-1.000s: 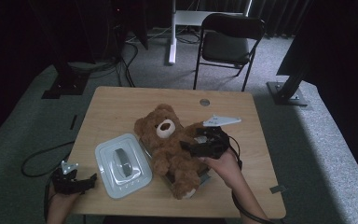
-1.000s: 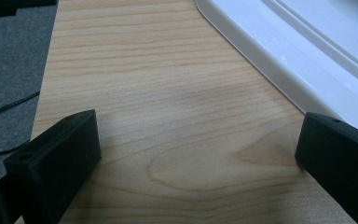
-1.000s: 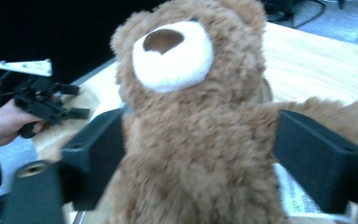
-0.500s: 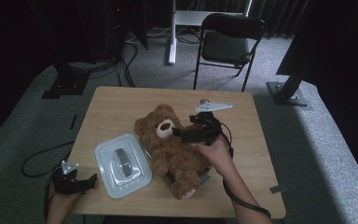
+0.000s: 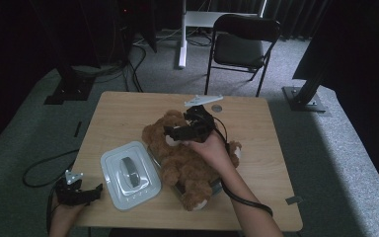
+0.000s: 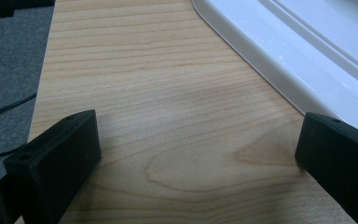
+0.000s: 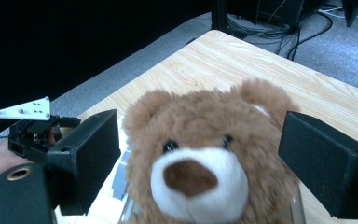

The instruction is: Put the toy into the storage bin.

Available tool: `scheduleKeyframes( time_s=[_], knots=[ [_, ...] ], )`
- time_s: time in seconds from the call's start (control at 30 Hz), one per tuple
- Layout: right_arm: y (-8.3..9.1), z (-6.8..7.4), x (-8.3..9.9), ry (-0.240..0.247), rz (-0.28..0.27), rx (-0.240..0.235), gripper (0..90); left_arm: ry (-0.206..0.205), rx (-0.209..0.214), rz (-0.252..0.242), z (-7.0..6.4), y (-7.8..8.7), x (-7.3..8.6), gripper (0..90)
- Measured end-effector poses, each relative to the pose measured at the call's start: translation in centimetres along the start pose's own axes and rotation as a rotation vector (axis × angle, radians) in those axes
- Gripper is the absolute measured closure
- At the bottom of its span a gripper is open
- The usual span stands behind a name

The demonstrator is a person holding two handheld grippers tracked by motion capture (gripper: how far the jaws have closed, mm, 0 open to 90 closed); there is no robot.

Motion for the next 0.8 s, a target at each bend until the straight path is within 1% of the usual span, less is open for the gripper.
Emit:
scheduleKeyframes(
  time_s=[0.17, 0.37, 0.43, 0.5, 0.57, 0.6, 0.63, 0.67, 0.73, 0.8],
  knots=[
    [-1.5, 0.3, -0.7, 0.009, 0.027, 0.011, 11.9, -0.001, 0.001, -0.001, 0.0, 0.0, 0.0, 0.6],
    [-2.9, -0.3, -0.7, -0.007, 0.052, 0.026, 13.6, -0.002, 0.002, -0.002, 0.0, 0.0, 0.0, 0.6],
    [-3.5, -0.6, -0.3, -0.007, 0.068, 0.031, 13.9, -0.002, 0.002, -0.002, 0.0, 0.0, 0.0, 0.6],
    [-4.2, -0.8, 0.2, -0.009, 0.088, 0.045, 14.3, -0.002, 0.002, -0.002, 0.0, 0.0, 0.0, 0.6],
    [-5.1, -0.9, 0.9, 0.010, 0.127, 0.064, 14.7, -0.002, 0.002, -0.002, 0.0, 0.0, 0.0, 0.6],
    [-5.3, -0.9, 1.2, 0.018, 0.137, 0.078, 14.7, -0.002, 0.002, -0.002, 0.0, 0.0, 0.0, 0.6],
    [-5.3, -0.9, 1.2, 0.018, 0.137, 0.078, 14.7, -0.002, 0.002, -0.002, 0.0, 0.0, 0.0, 0.6],
    [-5.5, -0.8, 1.5, 0.032, 0.143, 0.093, 16.1, -0.002, 0.001, -0.003, 0.0, 0.0, 0.0, 0.6],
    [-5.4, -0.7, 2.2, 0.050, 0.150, 0.095, 18.1, -0.001, 0.001, -0.004, 0.0, 0.0, 0.0, 0.6],
    [-5.3, -0.7, 2.6, 0.054, 0.162, 0.086, 19.1, -0.005, 0.002, -0.001, 0.0, 0.0, 0.0, 0.6]
  ],
)
Point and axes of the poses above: each handheld gripper's, and its own axes: y roughly backward along the jaws, x roughly out of its underside, z roughly to its left, the point moved 4 cm from there along -y, roughly forward along the jaws, and after that the axes turned 5 degrees about -y, right-handed, at the moved point
